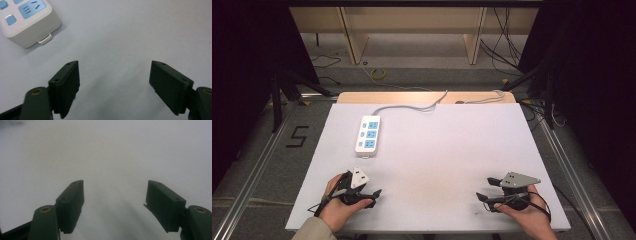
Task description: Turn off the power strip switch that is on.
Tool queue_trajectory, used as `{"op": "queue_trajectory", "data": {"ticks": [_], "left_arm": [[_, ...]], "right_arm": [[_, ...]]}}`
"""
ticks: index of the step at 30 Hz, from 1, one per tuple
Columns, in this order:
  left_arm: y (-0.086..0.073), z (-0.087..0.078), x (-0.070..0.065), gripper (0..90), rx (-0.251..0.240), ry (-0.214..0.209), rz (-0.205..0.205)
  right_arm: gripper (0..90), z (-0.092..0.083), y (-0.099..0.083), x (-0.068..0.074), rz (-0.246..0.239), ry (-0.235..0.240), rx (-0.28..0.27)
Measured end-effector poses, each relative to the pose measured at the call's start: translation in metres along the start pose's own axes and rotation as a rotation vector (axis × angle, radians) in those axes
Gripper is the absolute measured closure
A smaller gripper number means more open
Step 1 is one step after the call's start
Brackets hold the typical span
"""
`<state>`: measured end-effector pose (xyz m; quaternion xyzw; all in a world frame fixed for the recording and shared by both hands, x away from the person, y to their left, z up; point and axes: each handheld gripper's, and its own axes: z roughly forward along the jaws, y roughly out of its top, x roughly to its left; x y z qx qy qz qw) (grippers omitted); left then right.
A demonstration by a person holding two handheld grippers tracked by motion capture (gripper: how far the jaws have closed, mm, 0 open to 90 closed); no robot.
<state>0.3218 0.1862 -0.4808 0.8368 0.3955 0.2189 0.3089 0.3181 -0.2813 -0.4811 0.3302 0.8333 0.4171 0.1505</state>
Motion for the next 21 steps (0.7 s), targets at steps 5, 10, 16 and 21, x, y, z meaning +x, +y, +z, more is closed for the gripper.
{"op": "queue_trajectory", "data": {"ticks": [5,10,16,21], "left_arm": [[0.001,-0.002,0.001,41.8,-0.004,0.021,-0.016],[0.0,-0.008,0.005,71.3,0.011,0.057,-0.001],[0.001,-0.011,0.009,89.5,0.037,0.061,-0.014],[0.003,-0.013,0.01,89.6,0.038,0.06,-0.026]], "right_arm": [[31.7,0.0,0.0,0.0,-0.001,-0.002,0.001],[31.7,0.0,0.001,0.002,-0.004,0.001,-0.001],[31.7,0.0,0.001,0.001,-0.002,0.001,0.0],[31.7,0.0,0.001,0.001,-0.002,0.0,0.0]]}}
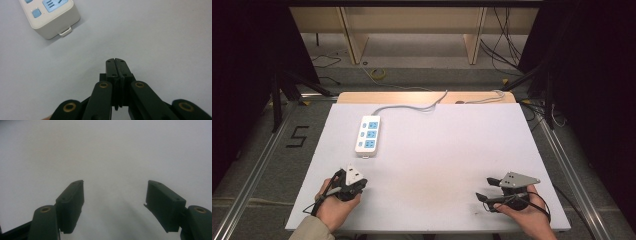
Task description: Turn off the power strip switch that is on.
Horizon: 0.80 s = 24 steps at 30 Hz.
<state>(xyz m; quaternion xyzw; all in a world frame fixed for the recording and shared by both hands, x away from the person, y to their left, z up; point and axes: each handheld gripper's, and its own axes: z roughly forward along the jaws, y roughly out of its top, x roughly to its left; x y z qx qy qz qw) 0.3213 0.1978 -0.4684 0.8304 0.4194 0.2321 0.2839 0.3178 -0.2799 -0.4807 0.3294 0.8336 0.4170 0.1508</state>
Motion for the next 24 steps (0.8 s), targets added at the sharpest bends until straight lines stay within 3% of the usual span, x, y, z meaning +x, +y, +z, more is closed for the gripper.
{"op": "queue_trajectory", "data": {"ticks": [11,24], "left_arm": [[0.0046,-0.0043,0.006,89.8,-0.001,0.03,-0.05],[0.0083,-0.005,0.0096,89.8,0.005,0.047,-0.059]], "right_arm": [[31.6,0.0,0.0003,0.0004,0.001,0.001,-0.001],[31.6,0.0001,0.0005,0.0002,0.001,0.001,-0.004]]}}
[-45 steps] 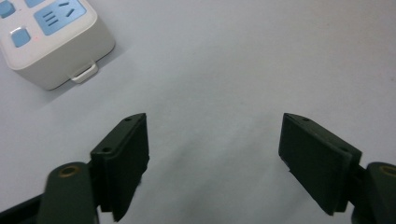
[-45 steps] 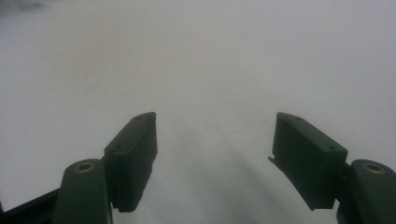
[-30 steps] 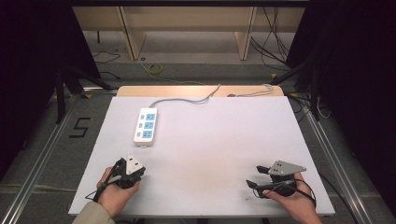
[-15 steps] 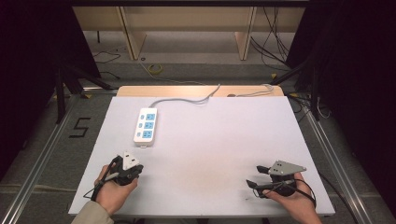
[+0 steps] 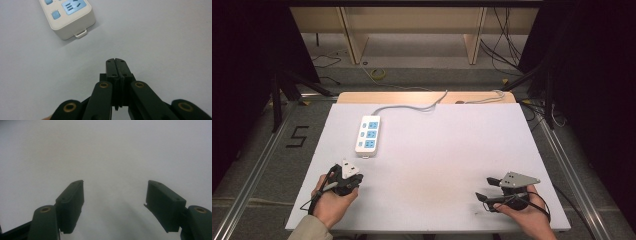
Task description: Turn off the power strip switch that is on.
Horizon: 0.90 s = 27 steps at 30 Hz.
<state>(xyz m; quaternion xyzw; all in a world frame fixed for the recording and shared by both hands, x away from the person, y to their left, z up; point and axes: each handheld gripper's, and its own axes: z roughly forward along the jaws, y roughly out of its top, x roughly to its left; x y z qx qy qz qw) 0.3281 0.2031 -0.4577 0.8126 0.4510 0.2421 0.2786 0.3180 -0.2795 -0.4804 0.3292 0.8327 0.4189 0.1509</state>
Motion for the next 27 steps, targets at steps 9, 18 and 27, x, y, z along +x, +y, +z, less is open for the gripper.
{"op": "queue_trajectory", "data": {"ticks": [9,18,27], "left_arm": [[0.005,0.001,0.003,89.8,0.002,0.017,-0.009],[0.007,0.001,0.008,89.8,0.007,0.028,-0.019],[0.008,0.002,0.014,89.8,0.01,0.044,-0.032]], "right_arm": [[31.5,0.0,0.0,0.0,0.002,-0.001,0.0],[31.5,0.0,0.0,0.0,0.002,0.0,0.0],[31.5,0.0,0.0,0.0,0.003,0.0,-0.002]]}}
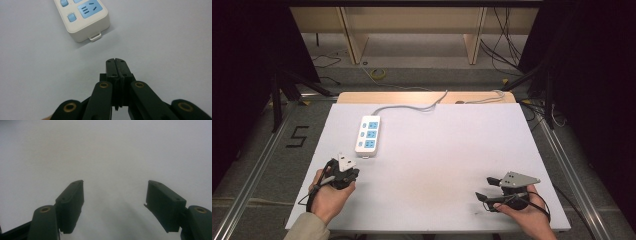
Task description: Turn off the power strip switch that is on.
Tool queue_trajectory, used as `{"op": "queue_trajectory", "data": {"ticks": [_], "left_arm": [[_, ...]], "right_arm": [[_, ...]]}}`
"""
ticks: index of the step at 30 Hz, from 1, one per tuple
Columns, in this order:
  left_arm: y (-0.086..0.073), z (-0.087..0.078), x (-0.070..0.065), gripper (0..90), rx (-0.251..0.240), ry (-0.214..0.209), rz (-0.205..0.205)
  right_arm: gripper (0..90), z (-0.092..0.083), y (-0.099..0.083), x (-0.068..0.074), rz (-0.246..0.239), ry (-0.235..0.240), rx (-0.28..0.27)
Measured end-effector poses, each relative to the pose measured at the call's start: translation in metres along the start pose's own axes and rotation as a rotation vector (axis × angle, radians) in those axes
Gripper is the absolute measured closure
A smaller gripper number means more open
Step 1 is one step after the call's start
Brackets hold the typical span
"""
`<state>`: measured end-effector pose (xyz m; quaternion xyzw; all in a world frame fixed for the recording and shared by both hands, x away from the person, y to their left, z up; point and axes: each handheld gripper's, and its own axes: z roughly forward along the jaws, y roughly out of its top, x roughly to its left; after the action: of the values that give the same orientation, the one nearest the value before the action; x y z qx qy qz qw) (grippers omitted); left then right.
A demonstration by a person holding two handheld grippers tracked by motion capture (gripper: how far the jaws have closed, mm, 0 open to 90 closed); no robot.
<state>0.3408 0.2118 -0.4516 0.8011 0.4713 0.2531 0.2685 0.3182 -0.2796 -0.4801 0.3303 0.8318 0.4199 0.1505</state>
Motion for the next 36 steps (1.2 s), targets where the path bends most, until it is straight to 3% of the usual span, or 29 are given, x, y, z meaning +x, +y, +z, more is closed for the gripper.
{"op": "queue_trajectory", "data": {"ticks": [36], "left_arm": [[0.012,0.005,0.016,89.9,-0.002,0.028,-0.031]], "right_arm": [[31.5,0.001,0.0,0.0,0.001,0.003,0.001]]}}
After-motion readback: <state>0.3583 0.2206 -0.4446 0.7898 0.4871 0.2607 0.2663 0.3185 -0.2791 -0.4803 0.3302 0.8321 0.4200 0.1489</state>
